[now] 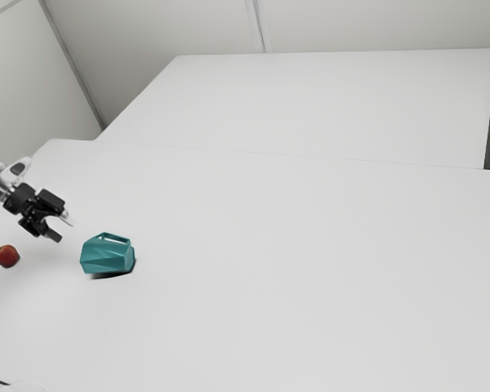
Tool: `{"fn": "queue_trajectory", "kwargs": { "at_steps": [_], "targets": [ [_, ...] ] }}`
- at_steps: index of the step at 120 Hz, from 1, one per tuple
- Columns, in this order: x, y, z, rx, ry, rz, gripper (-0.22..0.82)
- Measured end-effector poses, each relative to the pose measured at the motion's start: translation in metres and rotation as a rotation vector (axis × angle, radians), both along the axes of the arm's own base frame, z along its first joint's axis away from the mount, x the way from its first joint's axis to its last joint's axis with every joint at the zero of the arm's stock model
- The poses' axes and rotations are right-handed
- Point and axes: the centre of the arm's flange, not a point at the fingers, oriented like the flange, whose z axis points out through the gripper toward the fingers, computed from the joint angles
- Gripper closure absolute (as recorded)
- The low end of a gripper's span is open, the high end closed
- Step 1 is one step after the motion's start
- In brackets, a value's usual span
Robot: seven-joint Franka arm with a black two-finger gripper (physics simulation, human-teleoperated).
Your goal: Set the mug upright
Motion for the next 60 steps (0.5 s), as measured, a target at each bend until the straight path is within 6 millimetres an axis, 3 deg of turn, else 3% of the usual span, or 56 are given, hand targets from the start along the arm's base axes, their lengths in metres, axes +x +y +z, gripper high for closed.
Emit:
{"fn": "queue_trajectory", "kwargs": {
  "at_steps": [60],
  "targets": [
    [-0.002, -0.028, -0.052, -0.219, -0.005, -0.016, 0.00]
  ]
}}
